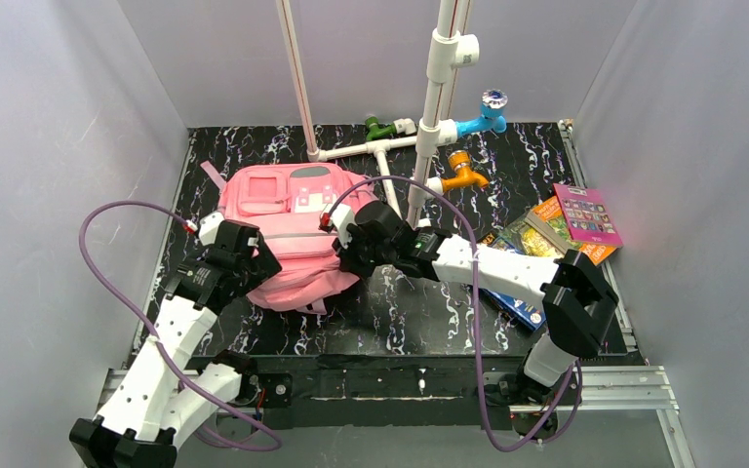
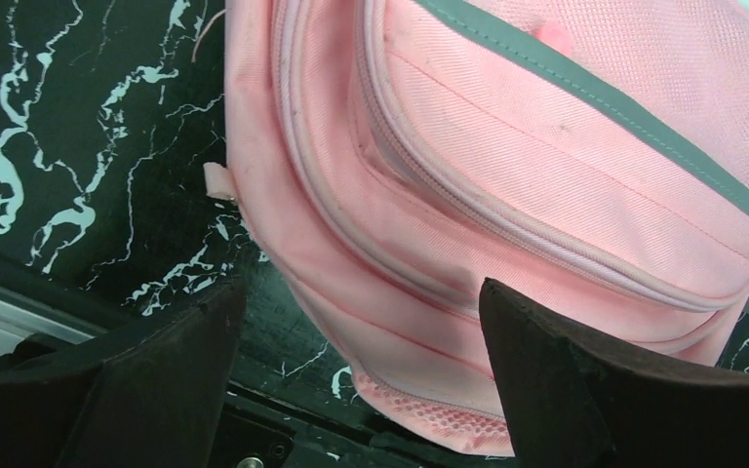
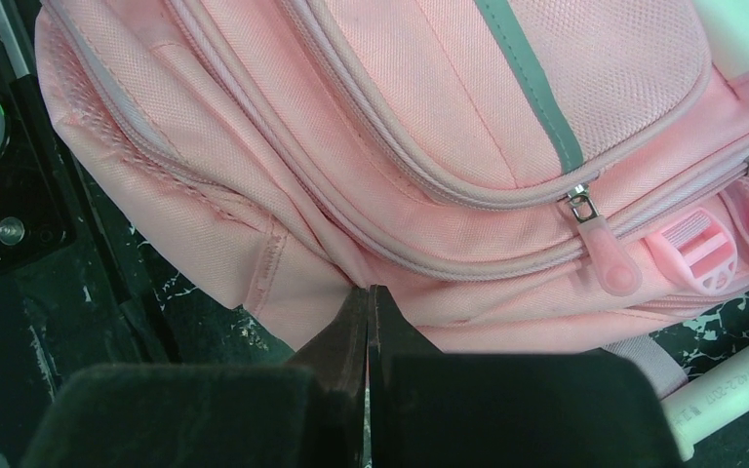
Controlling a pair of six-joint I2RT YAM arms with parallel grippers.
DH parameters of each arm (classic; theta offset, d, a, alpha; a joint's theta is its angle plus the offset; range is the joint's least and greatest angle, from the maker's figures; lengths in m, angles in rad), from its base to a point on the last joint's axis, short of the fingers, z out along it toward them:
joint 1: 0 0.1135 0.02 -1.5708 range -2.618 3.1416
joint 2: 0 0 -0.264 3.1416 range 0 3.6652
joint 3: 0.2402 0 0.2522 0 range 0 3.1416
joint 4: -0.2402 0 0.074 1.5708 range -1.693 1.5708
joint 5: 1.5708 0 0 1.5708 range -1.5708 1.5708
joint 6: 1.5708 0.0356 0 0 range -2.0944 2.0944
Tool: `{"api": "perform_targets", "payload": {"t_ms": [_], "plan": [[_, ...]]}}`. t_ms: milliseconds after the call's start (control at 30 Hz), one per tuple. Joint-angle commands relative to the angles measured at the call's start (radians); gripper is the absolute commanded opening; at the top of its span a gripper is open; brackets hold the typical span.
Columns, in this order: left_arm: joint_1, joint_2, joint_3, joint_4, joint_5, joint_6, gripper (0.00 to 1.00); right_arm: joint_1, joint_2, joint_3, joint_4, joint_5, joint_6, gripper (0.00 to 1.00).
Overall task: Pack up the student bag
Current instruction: Unzip the student bag at the center of the board.
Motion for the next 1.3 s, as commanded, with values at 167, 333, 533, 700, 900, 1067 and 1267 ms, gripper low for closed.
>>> {"api": "perform_targets", "payload": {"t_ms": [167,333,533,700,900,1067,1267], "plan": [[-0.001,0.034,-0.092,0.166,0.074,0.005,0.72,0.006,-0.045,0.049,0.045,-0.032,0.061,0.01],[0.000,0.053,-0.084,0.203,0.136,0.067,0.26,0.016,-0.036,0.051,0.049,0.018,0.082,0.01],[0.000,-0.062,-0.084,0.106,0.151,0.080,0.00,0.016,0.010,0.077,0.084,0.125,0.129,0.01],[-0.001,-0.226,-0.072,0.030,0.174,0.051,0.00,0.015,0.113,0.193,0.041,0.194,0.128,0.01],[-0.001,-0.180,-0.052,0.125,0.392,-0.056,0.00,0.012,0.209,0.373,-0.075,0.367,0.092,0.03],[-0.001,0.030,0.036,0.317,0.509,-0.083,0.00,0.026,0.123,0.377,-0.249,0.406,0.121,0.53],[0.000,0.132,0.124,0.369,0.631,-0.108,0.00,0.203,-0.060,0.117,-0.064,0.411,0.183,0.89]]}}
